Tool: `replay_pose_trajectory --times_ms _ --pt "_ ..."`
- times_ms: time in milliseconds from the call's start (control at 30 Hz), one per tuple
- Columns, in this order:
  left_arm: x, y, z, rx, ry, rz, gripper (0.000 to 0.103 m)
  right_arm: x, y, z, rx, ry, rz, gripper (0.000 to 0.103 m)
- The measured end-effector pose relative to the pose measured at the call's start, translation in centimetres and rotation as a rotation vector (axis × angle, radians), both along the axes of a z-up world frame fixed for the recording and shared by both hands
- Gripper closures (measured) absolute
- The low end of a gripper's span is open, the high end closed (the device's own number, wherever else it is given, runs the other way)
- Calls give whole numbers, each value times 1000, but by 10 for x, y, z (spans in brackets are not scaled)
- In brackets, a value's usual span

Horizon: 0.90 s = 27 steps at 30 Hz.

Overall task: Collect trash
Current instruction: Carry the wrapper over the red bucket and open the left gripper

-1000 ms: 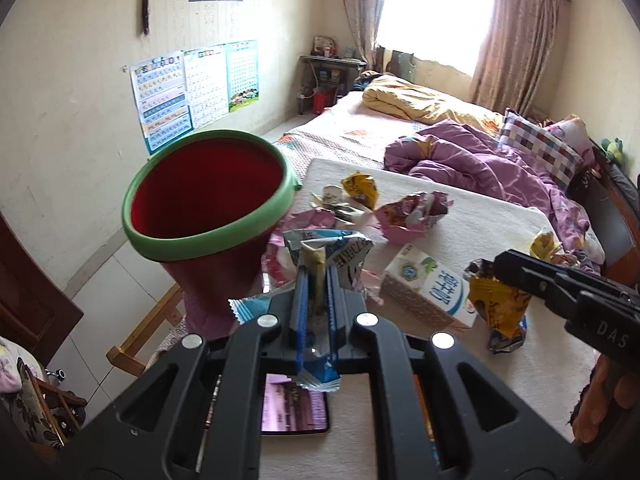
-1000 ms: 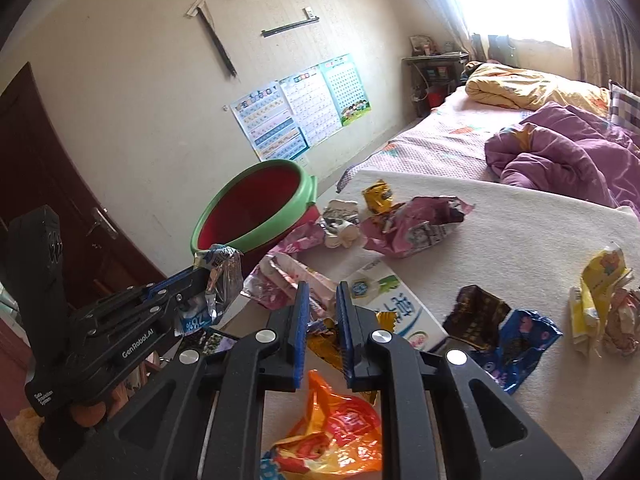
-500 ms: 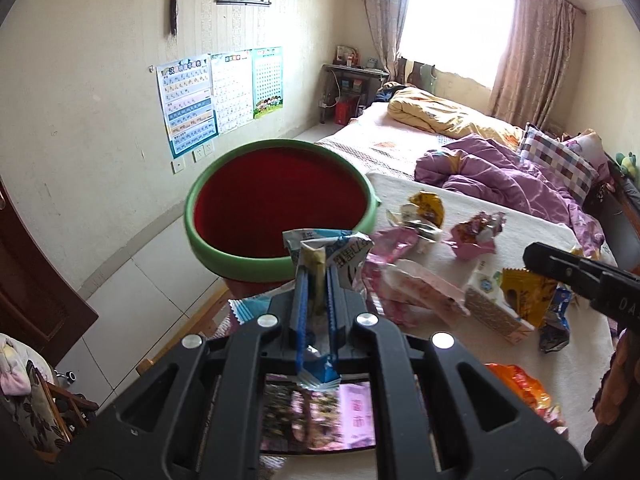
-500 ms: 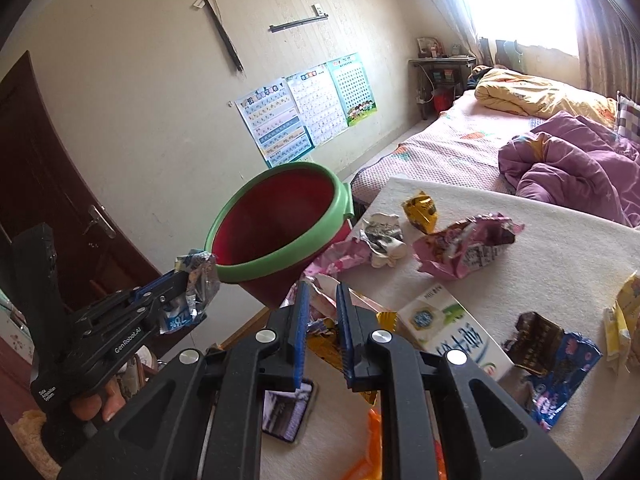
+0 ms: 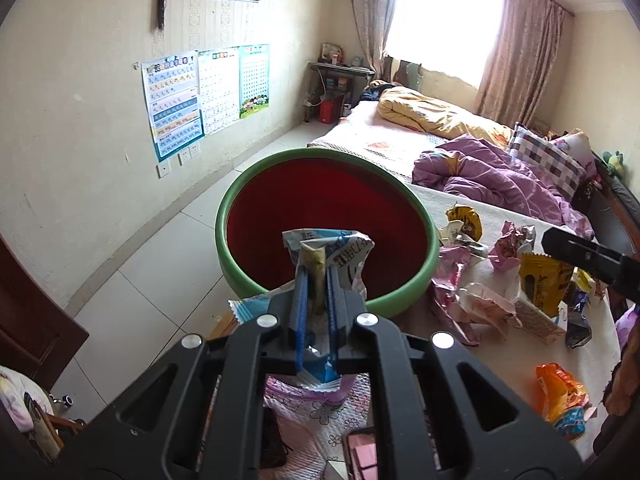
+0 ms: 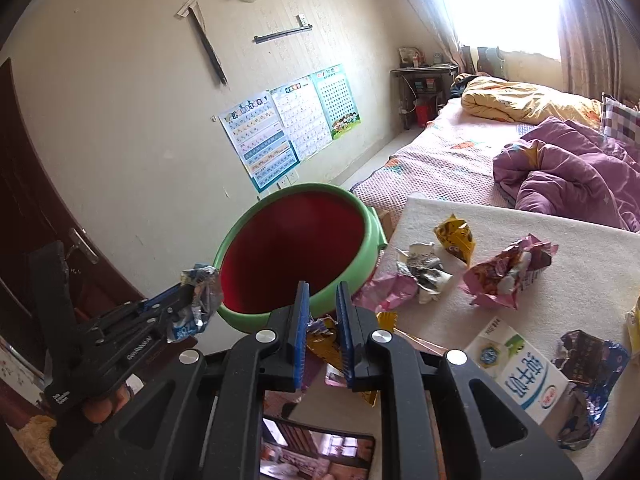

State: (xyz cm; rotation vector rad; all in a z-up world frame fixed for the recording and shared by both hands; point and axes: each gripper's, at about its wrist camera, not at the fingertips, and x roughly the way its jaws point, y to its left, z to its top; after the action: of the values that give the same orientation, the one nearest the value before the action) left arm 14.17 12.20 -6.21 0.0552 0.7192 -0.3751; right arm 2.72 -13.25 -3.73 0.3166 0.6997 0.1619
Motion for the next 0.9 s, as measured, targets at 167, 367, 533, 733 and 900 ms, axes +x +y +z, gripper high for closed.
replay_pose_trajectory --times_ms 167,367,533,733,900 --pt "26 -1 -8 -3 23 -45 95 24 8 -1 52 -5 -19 89" --pt "55 -4 -18 23 56 -55 95 62 13 -3 137 -1 -50 88" --pt "71 -8 -25 45 66 -77 95 90 24 -7 128 24 -42 88" --pt "84 -11 -27 56 69 -85 95 109 31 0 105 8 -31 88" --pt "80 -13 -30 54 73 -74 94 115 37 2 80 1 -2 87"
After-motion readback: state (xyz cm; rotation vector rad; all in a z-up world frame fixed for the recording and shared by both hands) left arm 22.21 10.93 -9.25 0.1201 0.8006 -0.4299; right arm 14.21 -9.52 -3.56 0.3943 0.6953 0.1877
